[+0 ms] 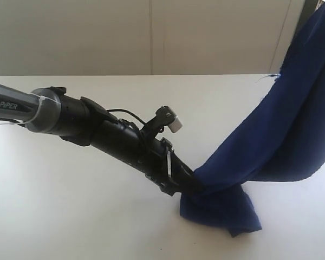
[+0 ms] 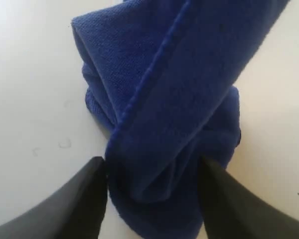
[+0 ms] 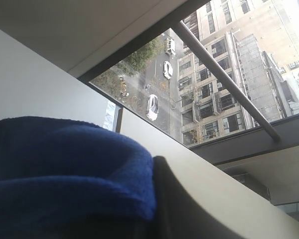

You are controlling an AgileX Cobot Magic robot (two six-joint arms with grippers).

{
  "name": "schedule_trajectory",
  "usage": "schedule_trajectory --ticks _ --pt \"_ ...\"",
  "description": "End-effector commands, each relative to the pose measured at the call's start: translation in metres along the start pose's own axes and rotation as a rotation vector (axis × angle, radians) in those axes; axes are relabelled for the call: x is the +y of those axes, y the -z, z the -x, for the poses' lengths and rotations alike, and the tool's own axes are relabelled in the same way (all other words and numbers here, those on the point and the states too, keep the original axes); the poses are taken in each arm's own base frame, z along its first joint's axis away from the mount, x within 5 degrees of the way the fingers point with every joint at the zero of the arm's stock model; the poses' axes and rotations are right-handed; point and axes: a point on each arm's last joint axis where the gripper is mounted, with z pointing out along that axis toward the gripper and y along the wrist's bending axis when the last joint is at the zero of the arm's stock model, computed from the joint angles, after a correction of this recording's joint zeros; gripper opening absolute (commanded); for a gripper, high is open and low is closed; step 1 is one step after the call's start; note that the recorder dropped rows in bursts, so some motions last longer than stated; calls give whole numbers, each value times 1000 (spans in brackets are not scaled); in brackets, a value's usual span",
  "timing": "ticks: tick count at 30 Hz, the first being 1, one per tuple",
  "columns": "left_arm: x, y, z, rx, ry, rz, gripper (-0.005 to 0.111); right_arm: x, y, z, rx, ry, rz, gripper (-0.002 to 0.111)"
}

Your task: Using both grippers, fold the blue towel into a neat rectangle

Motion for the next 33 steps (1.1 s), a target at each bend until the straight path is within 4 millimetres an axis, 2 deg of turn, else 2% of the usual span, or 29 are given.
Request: schedule_trajectory --ticks 1,3,4,7,13,16,20,26,30,33 --pt "1 -3 -1 -14 14 -19 44 -5 2 1 -12 -5 -21 0" --pt "2 -4 -3 -11 18 -23 30 -5 2 0 -9 -5 -21 0" --pt "2 -4 -3 -11 18 -21 19 -5 2 0 -9 -5 -21 0" --pt "1 -4 -2 -10 30 -30 0 -6 3 0 -10 -7 -22 0" --pt "-12 16 12 41 -60 -9 0 -6 3 0 -10 -5 -26 0" --pt "-20 44 23 147 -147 109 0 -6 3 0 -10 -5 -26 0" --pt "-43 90 45 229 -290 254 0 -6 3 0 -10 -5 -26 0" --pt "-68 125 64 191 -379 331 0 -6 3 0 -10 -5 -26 0" --pt "-74 128 69 147 -352 310 0 -6 3 0 -10 -5 -26 0" --pt "-70 114 59 170 -282 219 9 -6 3 0 -10 -4 -30 0"
